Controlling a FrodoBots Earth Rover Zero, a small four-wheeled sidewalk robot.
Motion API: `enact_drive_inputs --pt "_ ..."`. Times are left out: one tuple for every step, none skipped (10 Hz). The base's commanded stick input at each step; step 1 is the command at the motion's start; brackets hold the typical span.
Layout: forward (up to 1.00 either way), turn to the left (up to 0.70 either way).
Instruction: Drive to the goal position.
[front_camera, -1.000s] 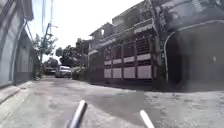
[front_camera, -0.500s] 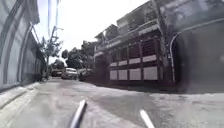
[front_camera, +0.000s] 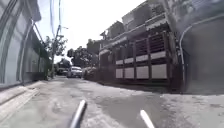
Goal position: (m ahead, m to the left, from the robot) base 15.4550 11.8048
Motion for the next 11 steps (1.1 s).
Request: enact_drive_inputs --pt "0.95 0.36" --pt "0.95 0.37" --pt "0.95 0.37" --pt "0.95 0.37" --pt "0.95 0.37" --pt "0.95 0.38" --pt "0.95 0.37" --pt "0.95 0.38" --pt "0.95 0.37" --pt "0.95 0.14" --pt "0.95 0.01"
